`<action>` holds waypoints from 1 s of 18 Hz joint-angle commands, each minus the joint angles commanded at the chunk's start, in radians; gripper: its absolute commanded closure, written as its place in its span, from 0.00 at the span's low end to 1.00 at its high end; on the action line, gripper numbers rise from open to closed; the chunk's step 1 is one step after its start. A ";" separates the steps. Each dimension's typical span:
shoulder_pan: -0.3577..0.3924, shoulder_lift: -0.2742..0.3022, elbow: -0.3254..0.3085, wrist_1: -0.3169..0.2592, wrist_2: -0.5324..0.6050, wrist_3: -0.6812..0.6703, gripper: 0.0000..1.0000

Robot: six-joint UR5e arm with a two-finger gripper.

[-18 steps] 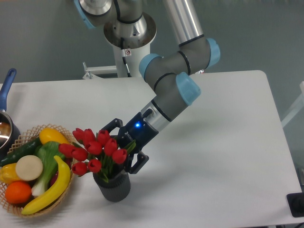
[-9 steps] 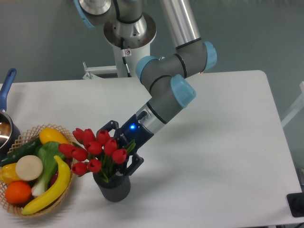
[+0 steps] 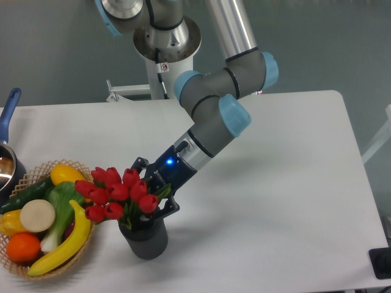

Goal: Pick up the flowers from the vase
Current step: 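Close the gripper on the tulip stems, then lift the tulip bunch up out of the black vase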

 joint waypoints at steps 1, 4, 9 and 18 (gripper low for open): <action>0.002 0.002 0.000 -0.002 -0.002 0.000 0.50; 0.006 0.003 0.003 -0.002 -0.003 -0.008 0.50; 0.017 0.014 0.006 -0.002 -0.026 -0.028 0.50; 0.051 0.069 0.026 -0.002 -0.091 -0.129 0.50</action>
